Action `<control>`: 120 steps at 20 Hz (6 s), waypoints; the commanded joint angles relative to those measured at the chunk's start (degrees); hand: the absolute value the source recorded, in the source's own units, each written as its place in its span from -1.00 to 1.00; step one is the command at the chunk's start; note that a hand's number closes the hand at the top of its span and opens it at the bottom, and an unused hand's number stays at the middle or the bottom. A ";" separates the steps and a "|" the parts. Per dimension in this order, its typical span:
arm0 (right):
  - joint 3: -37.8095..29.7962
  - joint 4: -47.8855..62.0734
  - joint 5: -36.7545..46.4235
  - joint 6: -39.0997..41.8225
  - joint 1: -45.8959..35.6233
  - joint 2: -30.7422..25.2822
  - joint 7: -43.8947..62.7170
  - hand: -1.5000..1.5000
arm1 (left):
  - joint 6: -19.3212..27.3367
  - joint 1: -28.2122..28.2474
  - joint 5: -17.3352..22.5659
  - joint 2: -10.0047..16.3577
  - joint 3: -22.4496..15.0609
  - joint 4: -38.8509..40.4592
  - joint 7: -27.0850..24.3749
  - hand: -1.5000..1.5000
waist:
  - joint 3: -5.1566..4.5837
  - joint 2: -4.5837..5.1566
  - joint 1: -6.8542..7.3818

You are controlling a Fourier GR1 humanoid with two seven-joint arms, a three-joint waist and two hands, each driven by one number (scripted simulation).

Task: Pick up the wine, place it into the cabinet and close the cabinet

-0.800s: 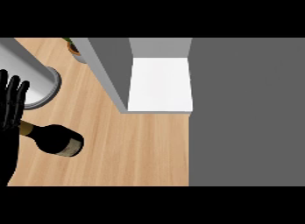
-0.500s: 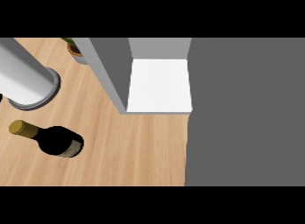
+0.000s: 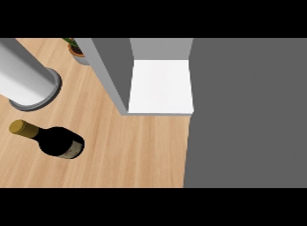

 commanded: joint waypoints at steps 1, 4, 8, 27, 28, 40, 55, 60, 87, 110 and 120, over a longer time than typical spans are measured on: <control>0.26 -7.63 -2.18 -2.25 -4.24 -1.50 11.47 -1.00 | 3.84 -0.84 6.39 2.43 3.98 -5.20 7.19 -1.00 | 0.01 0.07 -0.14; -1.28 -7.26 -4.04 -0.46 -1.98 -1.48 8.89 -1.00 | 1.80 3.76 13.50 3.18 8.62 -9.05 10.05 -1.00 | 0.04 0.01 -0.09; -0.83 -8.11 -2.25 -4.75 -10.47 -1.43 18.83 -1.00 | 5.27 -0.52 11.51 3.46 8.43 -8.81 12.52 -1.00 | 0.01 0.11 -0.28; -2.62 -13.96 -1.57 -13.67 -28.43 -3.69 40.72 -1.00 | 9.71 -6.91 3.66 3.26 5.90 -2.61 16.19 -1.00 | -0.04 0.00 -0.97; -3.61 -12.64 -2.10 -12.19 -26.50 -3.87 38.57 -1.00 | 12.34 -6.63 4.15 3.84 6.26 -6.51 19.50 -1.00 | 0.02 0.04 -0.65; -8.47 -10.90 -5.47 -14.24 -37.32 -6.62 45.70 -1.00 | 8.68 -7.31 -7.36 -1.87 1.43 4.75 9.24 -1.00 | 0.02 0.05 -0.93; -5.86 -10.89 -1.53 -15.10 -38.77 -6.54 46.73 -1.00 | -3.20 -5.13 -10.62 -1.16 5.20 24.98 -3.36 -1.00 | -0.02 0.06 -0.73; -8.30 -8.41 -3.78 -14.36 -38.94 -6.55 44.47 -1.00 | -4.77 -0.94 -13.36 -4.68 4.28 26.31 -9.08 -1.00 | 0.01 0.06 -0.41; -5.36 -12.87 -1.93 -16.05 -37.48 -6.53 48.00 -1.00 | -12.54 -13.81 -21.82 -2.41 4.48 70.88 -34.10 -1.00 | 0.00 0.08 -1.04; -7.85 -8.44 -3.97 -15.25 -38.80 -7.16 44.73 -1.00 | -18.17 -27.71 -26.73 0.95 1.16 92.43 -48.68 1.00 | 0.01 0.18 -1.03; -9.00 -10.47 -5.16 -14.63 -37.52 -7.86 45.06 -1.00 | -7.00 -24.27 -33.60 -4.09 -4.84 82.99 -59.45 1.00 | 0.10 -0.11 -0.67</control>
